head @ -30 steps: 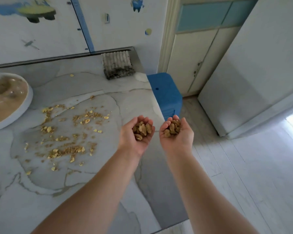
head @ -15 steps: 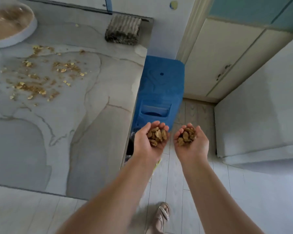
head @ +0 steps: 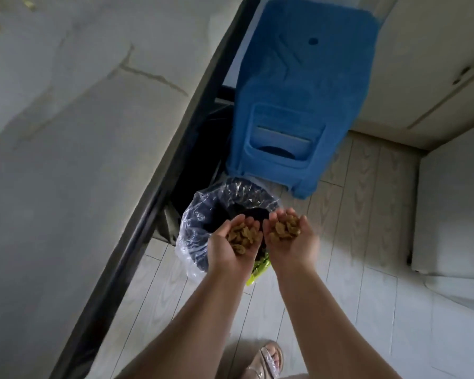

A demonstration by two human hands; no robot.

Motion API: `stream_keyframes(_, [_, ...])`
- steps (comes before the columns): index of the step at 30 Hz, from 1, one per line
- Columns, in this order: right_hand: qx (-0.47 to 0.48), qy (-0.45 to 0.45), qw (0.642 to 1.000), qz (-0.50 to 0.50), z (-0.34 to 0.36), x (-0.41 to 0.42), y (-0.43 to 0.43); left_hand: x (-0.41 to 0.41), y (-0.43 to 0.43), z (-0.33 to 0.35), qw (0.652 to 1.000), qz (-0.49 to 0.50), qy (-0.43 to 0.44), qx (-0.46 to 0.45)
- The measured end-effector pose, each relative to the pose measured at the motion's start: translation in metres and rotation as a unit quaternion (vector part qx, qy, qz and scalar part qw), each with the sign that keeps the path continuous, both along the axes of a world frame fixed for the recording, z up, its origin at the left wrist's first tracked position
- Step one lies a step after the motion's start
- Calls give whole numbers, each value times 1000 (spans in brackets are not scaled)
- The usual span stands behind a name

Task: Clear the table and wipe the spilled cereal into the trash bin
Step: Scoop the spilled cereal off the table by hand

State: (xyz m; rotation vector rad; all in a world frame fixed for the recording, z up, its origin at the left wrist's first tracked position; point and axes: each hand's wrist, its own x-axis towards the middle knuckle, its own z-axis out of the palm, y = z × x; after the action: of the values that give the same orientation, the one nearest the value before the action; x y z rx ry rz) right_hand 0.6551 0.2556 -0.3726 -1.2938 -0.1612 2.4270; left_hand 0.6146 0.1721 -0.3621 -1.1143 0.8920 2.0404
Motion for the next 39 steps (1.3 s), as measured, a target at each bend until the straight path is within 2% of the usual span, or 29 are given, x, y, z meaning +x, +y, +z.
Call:
stream_keyframes(5, [14, -91, 994, 58, -92, -11, -2, -6, -2, -89, 999, 25, 3, -42])
stream_keyframes(9, [76, -129, 979, 138, -155, -16, -2, -10, -4, -141, 998, 17, 15, -65])
stream_keyframes(13, [128, -147, 955, 224, -179, -15, -8, -17, -9, -171, 997, 4, 23, -80])
stream_keyframes(19, [171, -125, 940, 268, -176, -14, -13, -15, -19, -181, 993, -46, 31, -106])
stream_keyframes(23, [189, -154, 930, 275, -153, -9, -16, -14, -22, -152, 992, -62, 30, -110])
stream_keyframes(26, [171, -158, 939, 255, -116, -2, -15, -9, -19, -115, 993, -65, 27, -99])
stream_keyframes(30, [128, -122, 958, 225, -35, 4, -8, 4, -9, -36, 994, -85, 17, -66])
stream_keyframes(35, [147, -163, 957, 191, 75, 4, -4, 17, 4, 73, 995, -85, 5, -48])
stream_keyframes(39, [147, -138, 968, 150, 168, -5, 2, 4, 7, 155, 998, -61, 16, -16])
